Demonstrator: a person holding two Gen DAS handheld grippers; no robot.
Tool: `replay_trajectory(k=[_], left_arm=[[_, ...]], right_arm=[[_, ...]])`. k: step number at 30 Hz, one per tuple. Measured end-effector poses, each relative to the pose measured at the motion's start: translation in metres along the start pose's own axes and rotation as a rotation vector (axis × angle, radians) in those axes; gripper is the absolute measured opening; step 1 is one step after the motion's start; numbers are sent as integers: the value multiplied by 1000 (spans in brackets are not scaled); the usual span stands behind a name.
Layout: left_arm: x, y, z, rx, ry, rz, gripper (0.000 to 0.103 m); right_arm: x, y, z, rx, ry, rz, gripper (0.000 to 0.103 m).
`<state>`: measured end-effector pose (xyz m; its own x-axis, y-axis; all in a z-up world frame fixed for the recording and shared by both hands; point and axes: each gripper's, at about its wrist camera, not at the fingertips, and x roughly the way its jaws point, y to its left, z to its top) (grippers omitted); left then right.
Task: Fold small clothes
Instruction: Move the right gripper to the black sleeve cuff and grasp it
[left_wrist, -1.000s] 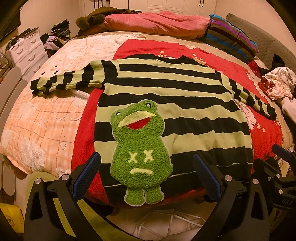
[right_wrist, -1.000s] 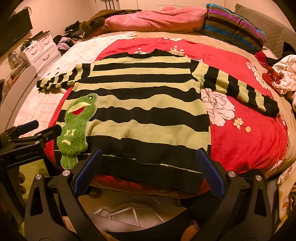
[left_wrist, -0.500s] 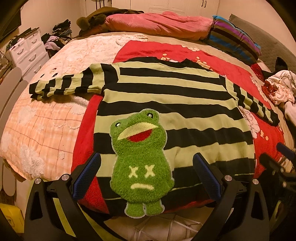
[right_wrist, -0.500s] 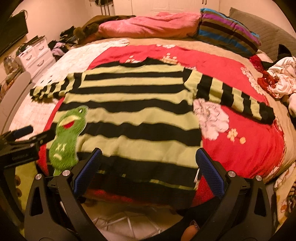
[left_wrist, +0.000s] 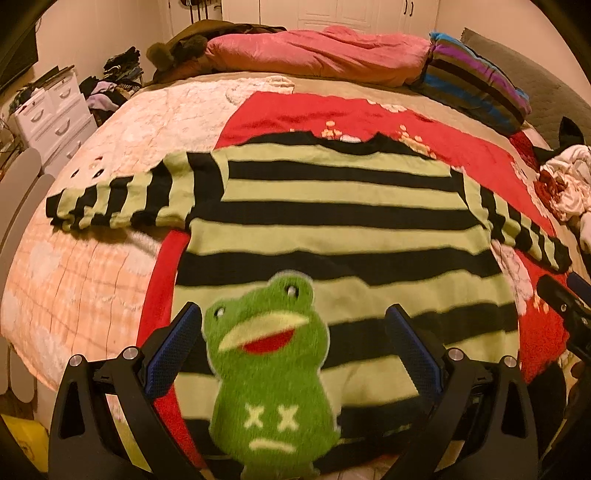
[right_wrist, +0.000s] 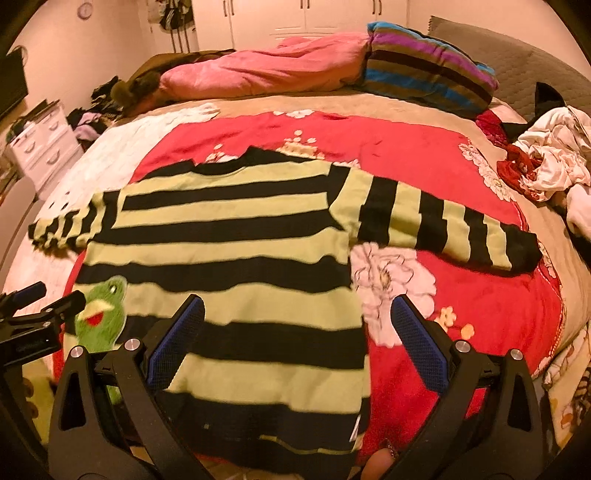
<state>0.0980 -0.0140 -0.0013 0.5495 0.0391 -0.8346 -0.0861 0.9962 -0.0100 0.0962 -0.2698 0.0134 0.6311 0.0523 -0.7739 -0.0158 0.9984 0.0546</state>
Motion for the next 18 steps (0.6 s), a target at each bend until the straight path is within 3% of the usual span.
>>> replay_trajectory(k=[11, 18], left_arm=[[40, -7, 43, -26, 6, 24, 99], [67, -13, 57, -17, 34, -10, 99]], right_arm=[[31, -47, 33, 116, -22, -66, 95], [52, -119, 46, 262, -33, -170, 95]])
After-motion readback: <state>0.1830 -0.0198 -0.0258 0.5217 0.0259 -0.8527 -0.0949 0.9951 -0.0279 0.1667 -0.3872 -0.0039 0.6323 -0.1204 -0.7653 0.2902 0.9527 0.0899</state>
